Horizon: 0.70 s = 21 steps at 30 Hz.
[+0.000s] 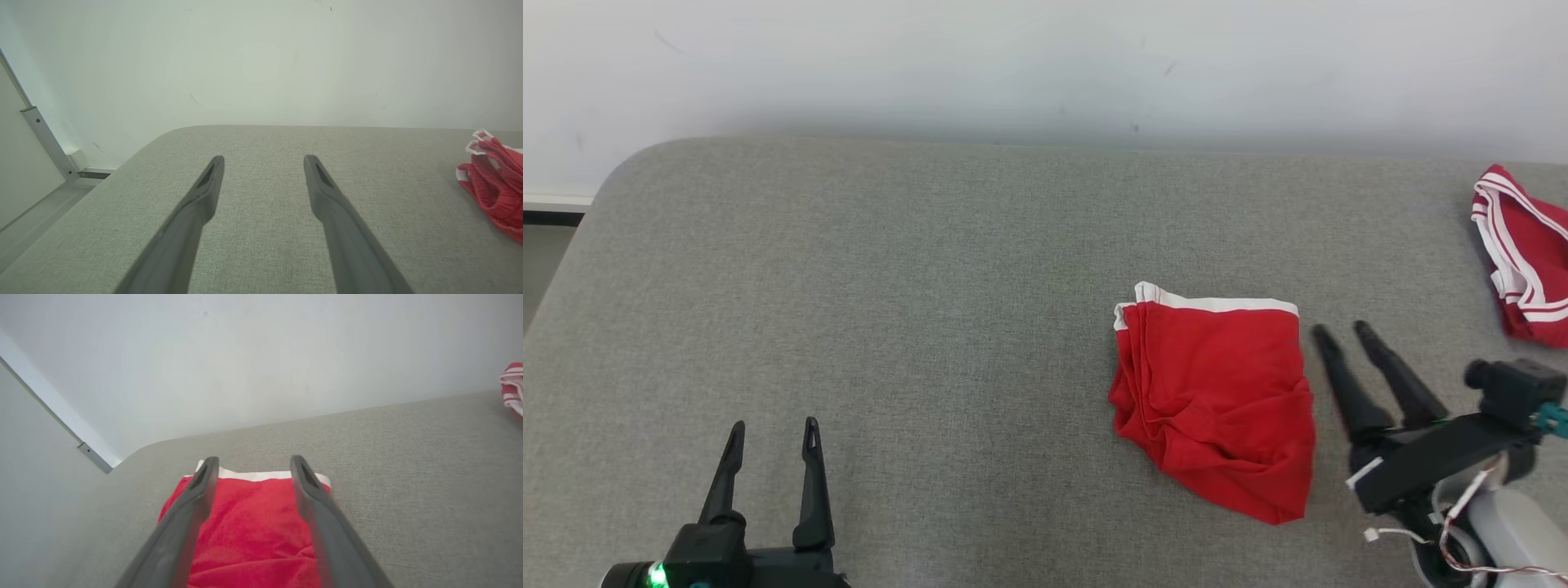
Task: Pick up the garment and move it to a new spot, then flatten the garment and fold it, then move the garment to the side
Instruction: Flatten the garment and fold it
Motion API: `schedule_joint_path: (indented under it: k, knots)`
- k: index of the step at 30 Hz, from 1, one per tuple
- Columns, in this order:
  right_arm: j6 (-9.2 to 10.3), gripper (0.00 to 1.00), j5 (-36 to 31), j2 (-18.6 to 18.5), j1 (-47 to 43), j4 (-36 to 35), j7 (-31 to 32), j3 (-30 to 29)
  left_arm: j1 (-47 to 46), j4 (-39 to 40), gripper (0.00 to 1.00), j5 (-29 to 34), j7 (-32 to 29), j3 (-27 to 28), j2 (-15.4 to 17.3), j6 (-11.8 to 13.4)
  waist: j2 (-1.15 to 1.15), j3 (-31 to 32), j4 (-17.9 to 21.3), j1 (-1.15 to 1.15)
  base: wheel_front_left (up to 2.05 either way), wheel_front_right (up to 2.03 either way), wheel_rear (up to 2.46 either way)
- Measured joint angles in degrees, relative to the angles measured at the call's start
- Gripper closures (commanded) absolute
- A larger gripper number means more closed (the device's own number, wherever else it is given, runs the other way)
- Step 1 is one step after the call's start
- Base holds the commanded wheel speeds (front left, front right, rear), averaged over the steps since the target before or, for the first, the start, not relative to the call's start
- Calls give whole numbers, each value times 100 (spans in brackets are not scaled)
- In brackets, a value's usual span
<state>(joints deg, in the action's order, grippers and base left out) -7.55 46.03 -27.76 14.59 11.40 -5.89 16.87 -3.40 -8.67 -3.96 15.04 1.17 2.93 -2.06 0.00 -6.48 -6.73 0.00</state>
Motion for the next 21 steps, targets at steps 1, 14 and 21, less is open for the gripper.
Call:
schedule_joint_path:
  k: [1, 14, 21]
  knots:
    - [0, 98, -47, -14, -1, 120, -67, -111, 0, 3, 0, 0, 0, -7, 0, -1, 0, 1, -9, 0, 0, 0, 0]
    - [0, 100, -1011, 20, 192, 1610, -799, -8, 18, 43, 0, 91, 0, 44, 5, -76, 0, -55, -83, 0, 0, 0, 0]
    - [0, 100, -1249, 270, 529, 2058, -888, 572, 13, 38, 0, 122, 0, 65, 8, -102, 0, -64, -159, 0, 0, 0, 0]
